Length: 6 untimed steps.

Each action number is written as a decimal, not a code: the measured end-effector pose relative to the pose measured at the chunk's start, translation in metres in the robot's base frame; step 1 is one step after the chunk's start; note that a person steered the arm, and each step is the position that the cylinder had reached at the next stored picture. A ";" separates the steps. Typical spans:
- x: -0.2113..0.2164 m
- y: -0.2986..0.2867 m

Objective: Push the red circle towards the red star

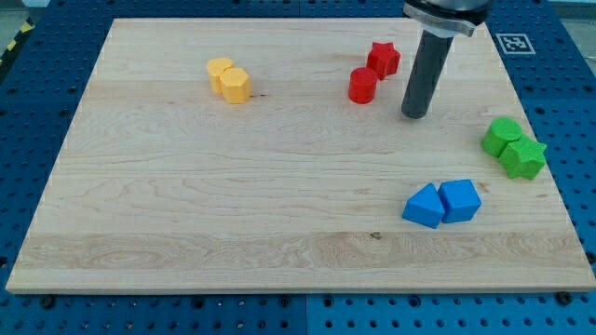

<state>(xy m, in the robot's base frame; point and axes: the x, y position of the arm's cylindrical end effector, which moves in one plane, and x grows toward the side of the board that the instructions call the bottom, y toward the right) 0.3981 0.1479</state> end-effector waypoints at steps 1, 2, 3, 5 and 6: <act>0.010 -0.028; 0.010 -0.038; -0.007 -0.044; -0.055 -0.044; -0.007 -0.061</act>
